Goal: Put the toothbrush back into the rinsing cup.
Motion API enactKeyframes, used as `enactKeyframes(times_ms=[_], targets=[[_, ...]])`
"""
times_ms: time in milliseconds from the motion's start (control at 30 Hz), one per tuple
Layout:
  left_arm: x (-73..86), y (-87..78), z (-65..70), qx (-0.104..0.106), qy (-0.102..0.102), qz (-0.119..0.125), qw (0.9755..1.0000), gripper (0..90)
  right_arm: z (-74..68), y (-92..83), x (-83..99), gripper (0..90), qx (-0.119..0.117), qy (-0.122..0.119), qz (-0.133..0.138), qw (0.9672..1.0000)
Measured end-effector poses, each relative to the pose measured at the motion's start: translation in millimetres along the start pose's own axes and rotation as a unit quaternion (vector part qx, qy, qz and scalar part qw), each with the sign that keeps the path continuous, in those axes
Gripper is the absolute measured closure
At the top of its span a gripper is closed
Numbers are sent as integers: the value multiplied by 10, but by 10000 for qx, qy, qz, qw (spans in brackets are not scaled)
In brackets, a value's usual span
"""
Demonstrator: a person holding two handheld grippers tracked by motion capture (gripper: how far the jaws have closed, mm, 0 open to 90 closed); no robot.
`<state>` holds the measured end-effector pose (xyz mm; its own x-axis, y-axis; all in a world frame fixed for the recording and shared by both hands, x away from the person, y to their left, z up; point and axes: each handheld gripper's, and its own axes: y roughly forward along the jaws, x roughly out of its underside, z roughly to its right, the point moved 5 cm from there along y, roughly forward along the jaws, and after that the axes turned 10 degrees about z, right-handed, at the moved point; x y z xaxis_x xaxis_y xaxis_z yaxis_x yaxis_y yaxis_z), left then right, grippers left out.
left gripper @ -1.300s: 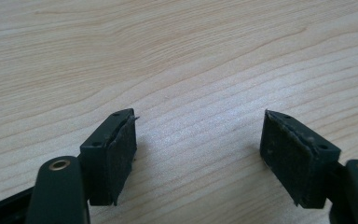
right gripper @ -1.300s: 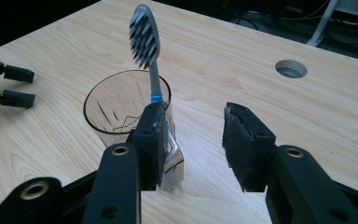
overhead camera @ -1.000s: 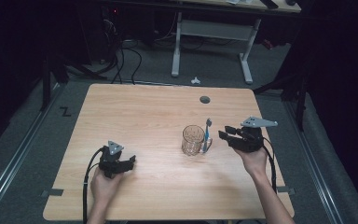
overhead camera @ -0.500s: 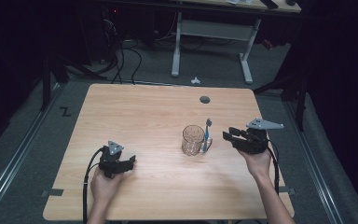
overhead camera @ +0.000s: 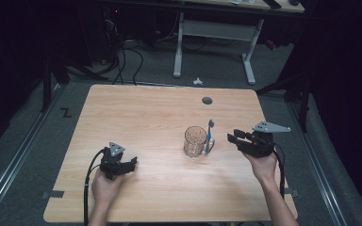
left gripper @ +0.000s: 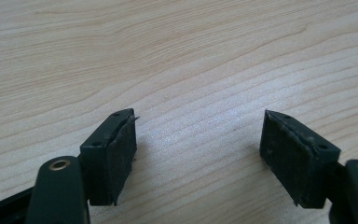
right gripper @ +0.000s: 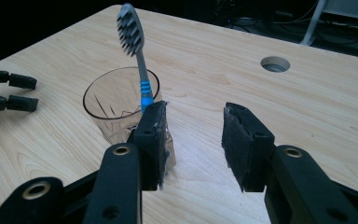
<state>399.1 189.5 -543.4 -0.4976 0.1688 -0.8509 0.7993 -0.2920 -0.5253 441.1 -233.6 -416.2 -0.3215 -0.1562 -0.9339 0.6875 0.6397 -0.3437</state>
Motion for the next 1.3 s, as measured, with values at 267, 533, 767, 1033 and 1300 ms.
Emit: enactKeyframes(times_ms=[267, 533, 767, 1033, 1300], targets=[[0, 1, 0, -1, -3, 4, 10000, 276, 55, -50, 52, 602, 58, 88, 7, 9999], [0, 1, 1, -2, -3, 4, 10000, 276, 88, -87, 88, 603, 92, 146, 39, 9998], [0, 1, 1, -2, -4, 5, 10000, 276, 126, -132, 154, 603, 131, 224, 54, 9996], [0, 0, 1, -2, -2, 3, 10000, 276, 159, -180, 223, 605, 167, 336, 84, 9993], [0, 0, 0, -2, 1, 2, 10000, 276, 184, -195, 306, 604, 186, 433, 64, 9989]])
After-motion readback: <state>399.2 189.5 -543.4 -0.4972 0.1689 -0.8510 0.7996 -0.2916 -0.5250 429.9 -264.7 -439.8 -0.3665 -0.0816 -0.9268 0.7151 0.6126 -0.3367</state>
